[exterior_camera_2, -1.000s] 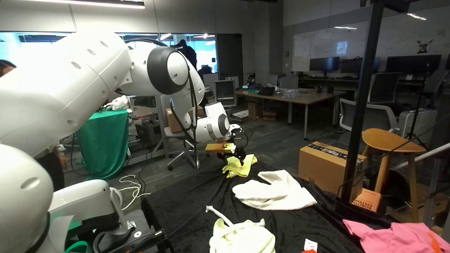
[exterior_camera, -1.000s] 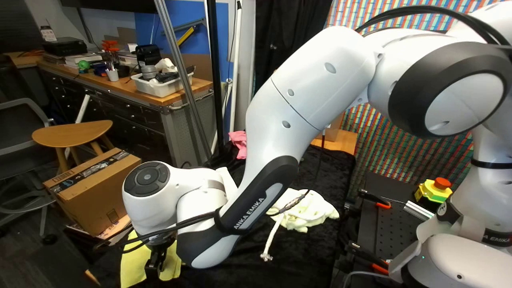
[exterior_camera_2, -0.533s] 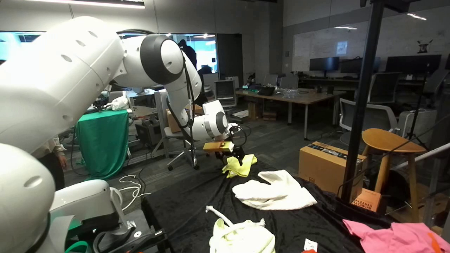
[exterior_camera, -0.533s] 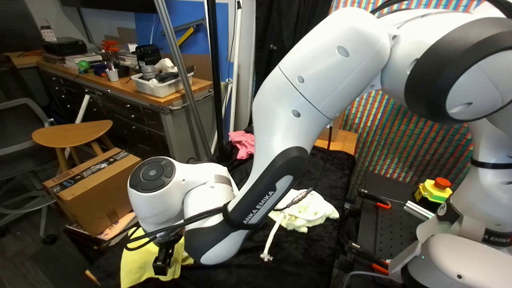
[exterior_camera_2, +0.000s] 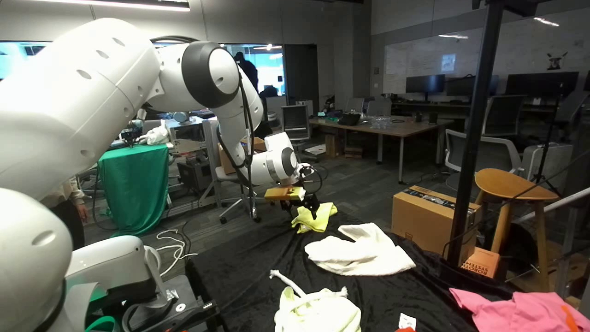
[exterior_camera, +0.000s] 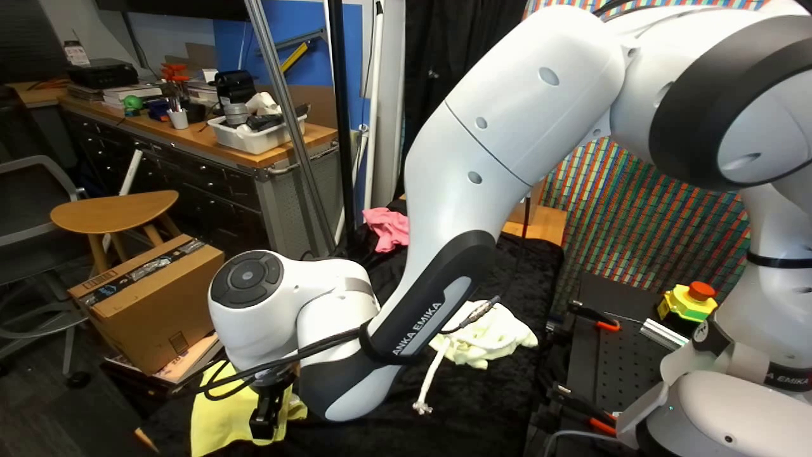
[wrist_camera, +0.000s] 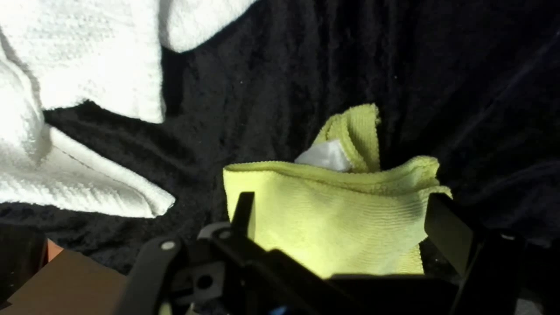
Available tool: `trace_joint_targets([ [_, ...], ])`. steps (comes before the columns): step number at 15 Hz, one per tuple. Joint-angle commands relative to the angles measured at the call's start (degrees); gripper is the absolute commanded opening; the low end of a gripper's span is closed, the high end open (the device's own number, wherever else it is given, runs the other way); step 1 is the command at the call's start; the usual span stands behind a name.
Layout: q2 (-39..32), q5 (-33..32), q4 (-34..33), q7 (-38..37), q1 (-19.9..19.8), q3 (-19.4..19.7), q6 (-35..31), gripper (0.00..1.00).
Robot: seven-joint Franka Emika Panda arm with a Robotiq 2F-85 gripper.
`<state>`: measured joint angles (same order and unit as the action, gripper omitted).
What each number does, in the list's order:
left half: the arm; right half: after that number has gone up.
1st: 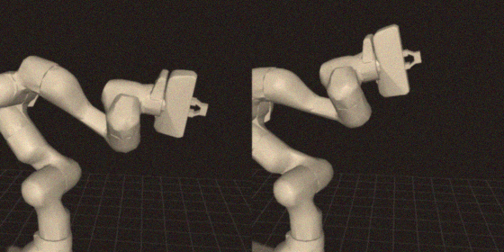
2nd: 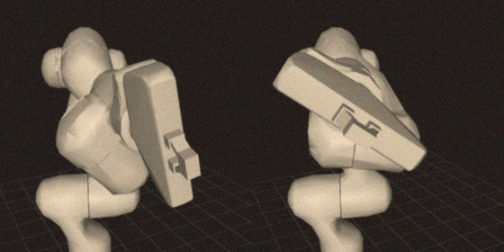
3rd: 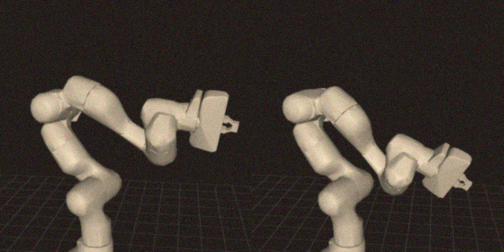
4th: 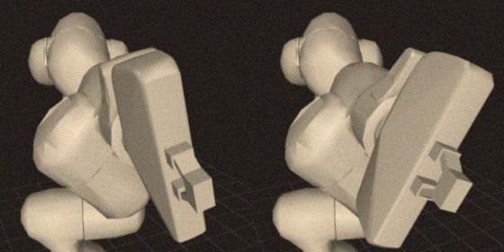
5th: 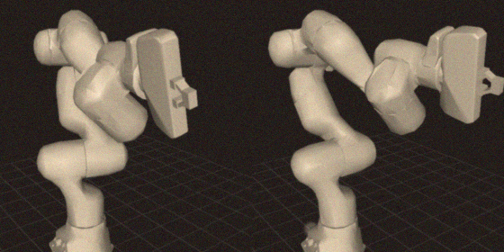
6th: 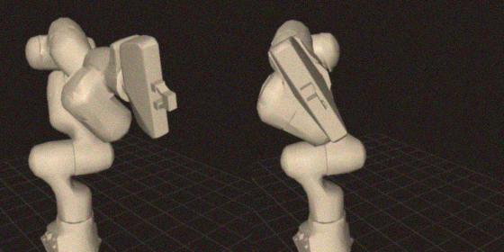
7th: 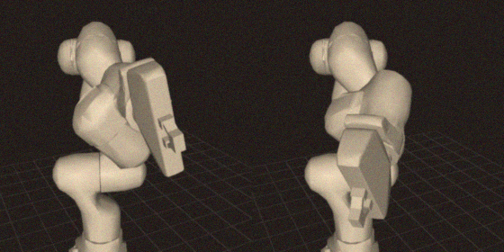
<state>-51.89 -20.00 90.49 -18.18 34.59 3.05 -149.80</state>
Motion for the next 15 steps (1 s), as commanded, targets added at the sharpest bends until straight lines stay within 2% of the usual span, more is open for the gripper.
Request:
trace_joint_targets([
  [1,1.6,0.1,1.5,-0.6,0.7,0.5,-0.1,1.0],
  [6,1.3,0.4,0.9,-0.1,0.4,0.2,-0.1,1.0],
  [8,1.0,0.5,0.6,0.1,0.4,0.0,0.0,0.96],
  [9,0.9,0.5,0.4,0.2,0.3,-0.1,0.1,0.83],
  [10,0.8,0.7,0.2,0.4,0.1,-0.3,0.3,0.78],
  [11,0.7,0.8,0.1,0.6,0.0,-0.5,0.3,0.85],
  [12,0.6,0.9,-0.1,0.8,-0.1,-0.7,0.4,0.81],
  [15,-0.3,1.3,-1.2,1.4,-0.3,-1.5,0.9,0.79],
])
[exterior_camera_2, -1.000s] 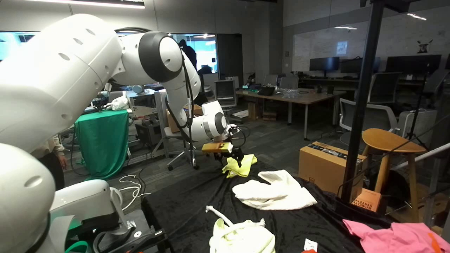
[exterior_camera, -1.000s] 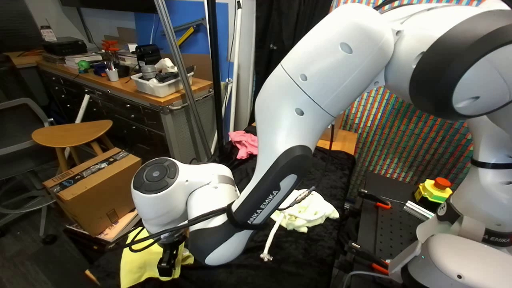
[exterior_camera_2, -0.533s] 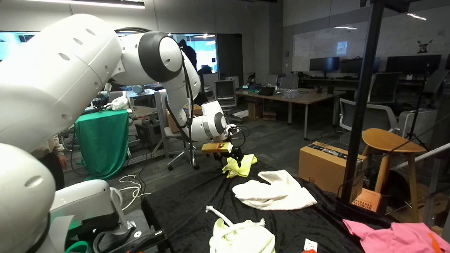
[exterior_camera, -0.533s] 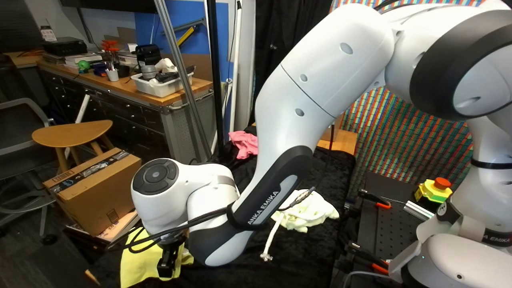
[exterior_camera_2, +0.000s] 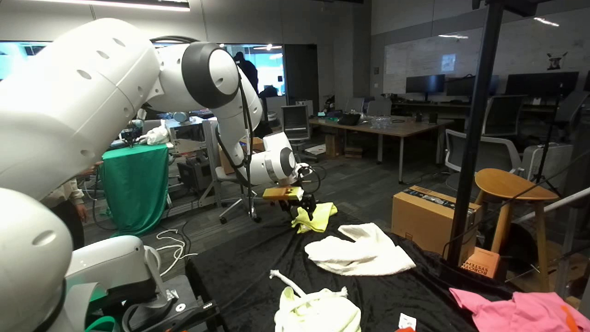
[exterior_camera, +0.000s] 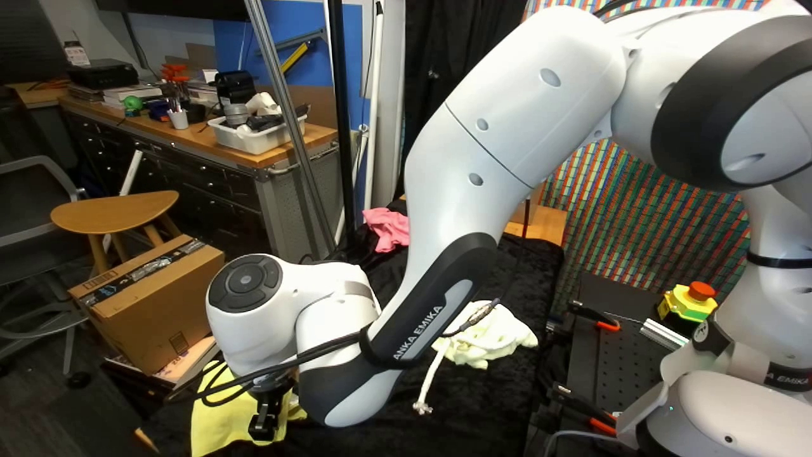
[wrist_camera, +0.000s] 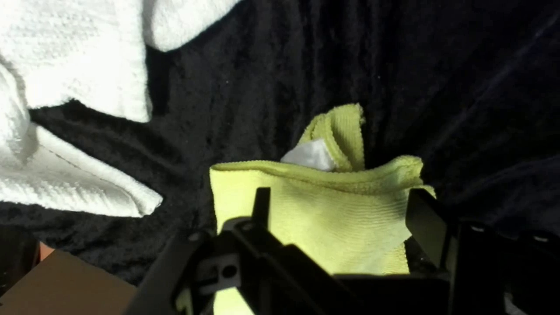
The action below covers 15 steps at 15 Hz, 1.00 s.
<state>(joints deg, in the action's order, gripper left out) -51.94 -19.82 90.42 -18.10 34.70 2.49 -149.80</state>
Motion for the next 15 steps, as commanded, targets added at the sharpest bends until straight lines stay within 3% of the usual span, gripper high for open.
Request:
trace_joint_targets([
  [1,-0.5,1.4,-1.4,1.5,-0.5,-1.2,1.1,0.75],
  [3,-0.7,1.8,-1.7,1.9,-0.7,-1.6,1.4,0.78],
  [4,-0.8,2.0,-1.8,1.9,-0.9,-1.7,1.4,0.75],
  [6,-1.1,2.3,-2.0,2.2,-1.1,-2.0,1.6,0.5],
  [7,-1.0,2.3,-1.9,2.2,-1.1,-2.0,1.5,0.47],
  [12,-0.8,2.3,-1.9,2.3,-1.4,-2.1,1.4,0.08],
  [15,-0.7,2.3,-1.9,2.4,-1.6,-2.2,1.4,0.03],
])
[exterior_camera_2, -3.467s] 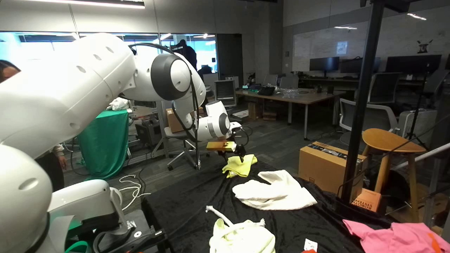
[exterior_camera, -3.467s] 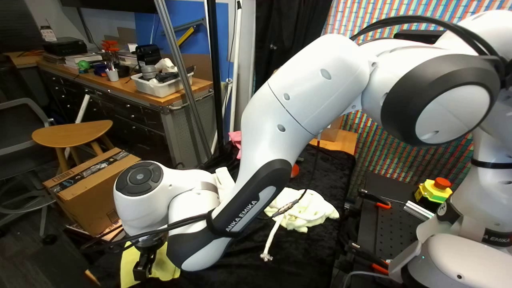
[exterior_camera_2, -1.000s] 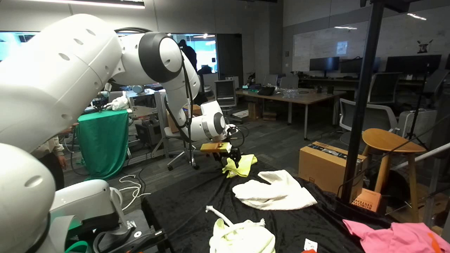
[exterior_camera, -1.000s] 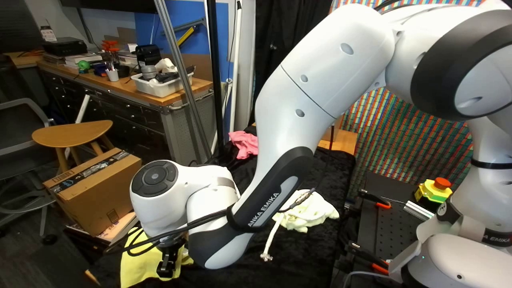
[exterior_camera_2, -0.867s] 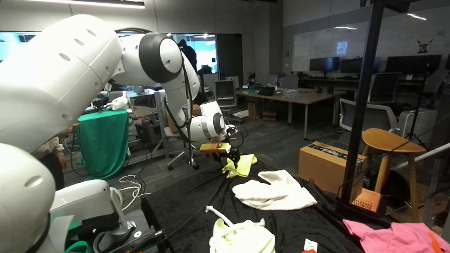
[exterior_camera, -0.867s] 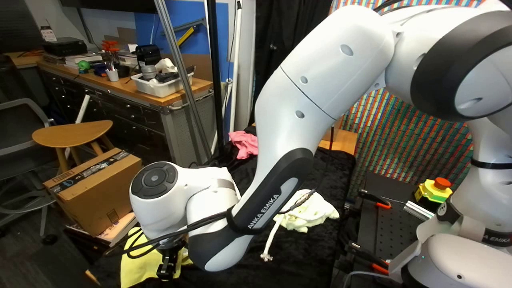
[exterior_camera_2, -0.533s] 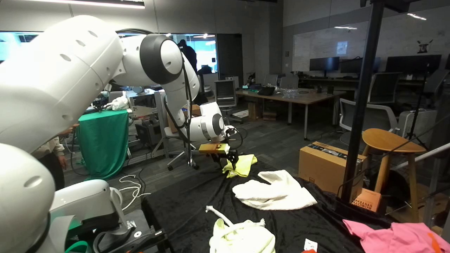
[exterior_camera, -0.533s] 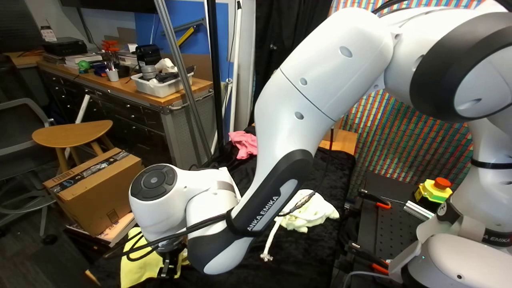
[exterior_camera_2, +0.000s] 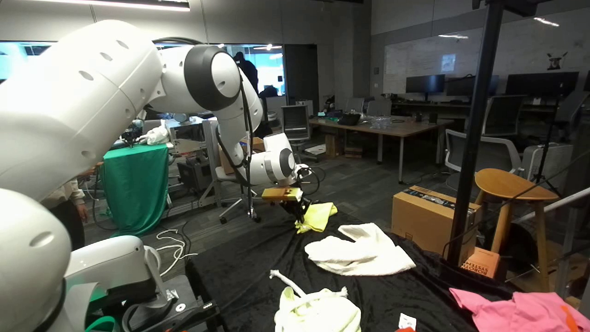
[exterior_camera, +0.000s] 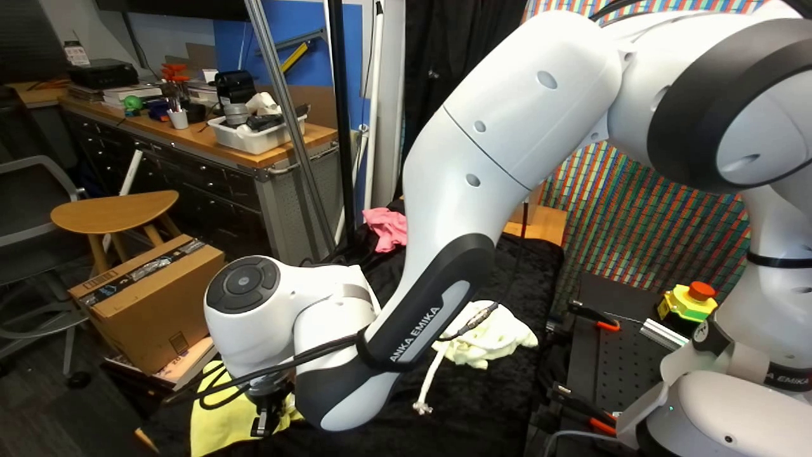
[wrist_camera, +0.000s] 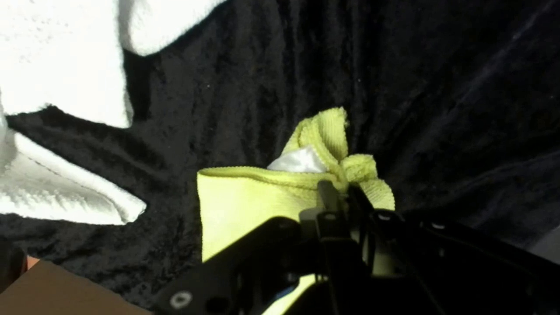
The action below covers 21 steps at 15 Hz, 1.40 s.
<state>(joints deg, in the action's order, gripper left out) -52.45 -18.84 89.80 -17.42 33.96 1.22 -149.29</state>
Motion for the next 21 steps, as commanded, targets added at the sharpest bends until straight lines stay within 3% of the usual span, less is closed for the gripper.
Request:
trace_joint_targets([
  [1,-0.3,1.3,-1.4,1.7,-0.9,-0.9,0.9,0.03],
  [3,0.1,1.2,-1.1,1.5,-0.8,-0.8,0.8,0.07],
  [10,6.1,0.2,4.5,-0.1,-0.2,0.6,-0.1,0.05],
  [16,20.6,-1.3,17.5,-1.1,-0.9,1.9,-0.4,0.04],
  [21,34.2,-0.6,28.4,-1.1,-5.7,0.5,1.6,0.03],
])
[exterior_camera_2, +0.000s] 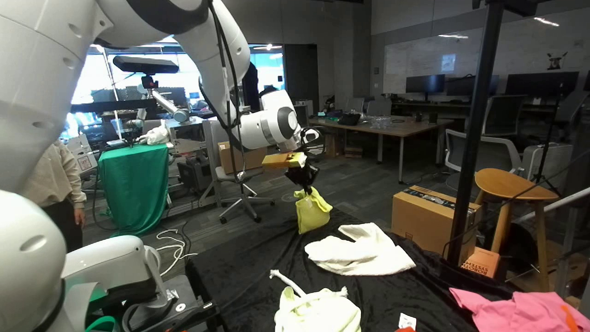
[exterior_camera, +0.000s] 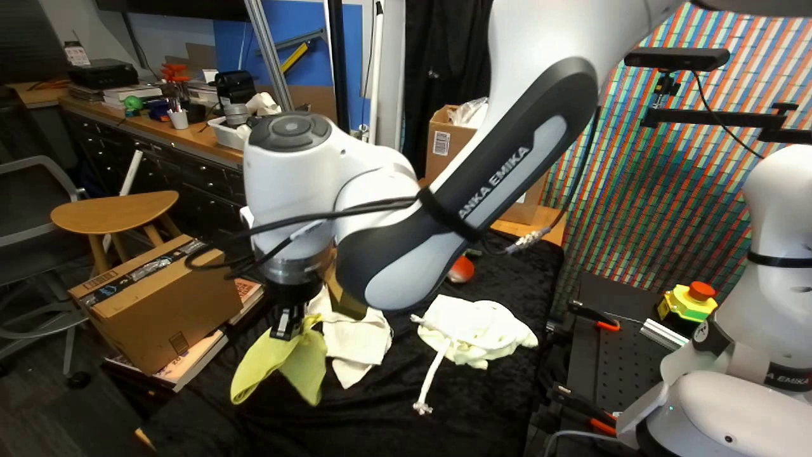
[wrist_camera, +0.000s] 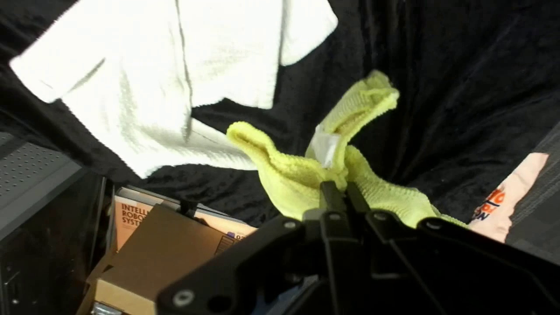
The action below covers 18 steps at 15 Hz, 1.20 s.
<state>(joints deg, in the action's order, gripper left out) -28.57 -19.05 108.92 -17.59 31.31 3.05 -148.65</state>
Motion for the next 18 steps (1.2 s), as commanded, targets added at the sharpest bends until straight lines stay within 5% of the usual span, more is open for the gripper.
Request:
trace_joint_targets([
  [1,13.3,-0.4,11.5,-1.0,-4.3,-1.7,1.5,0.03],
  [11,37.0,5.7,32.6,0.6,-19.1,-5.7,5.7,0.04],
  [18,35.3,11.5,37.9,5.2,-24.9,-5.5,5.5,0.04],
])
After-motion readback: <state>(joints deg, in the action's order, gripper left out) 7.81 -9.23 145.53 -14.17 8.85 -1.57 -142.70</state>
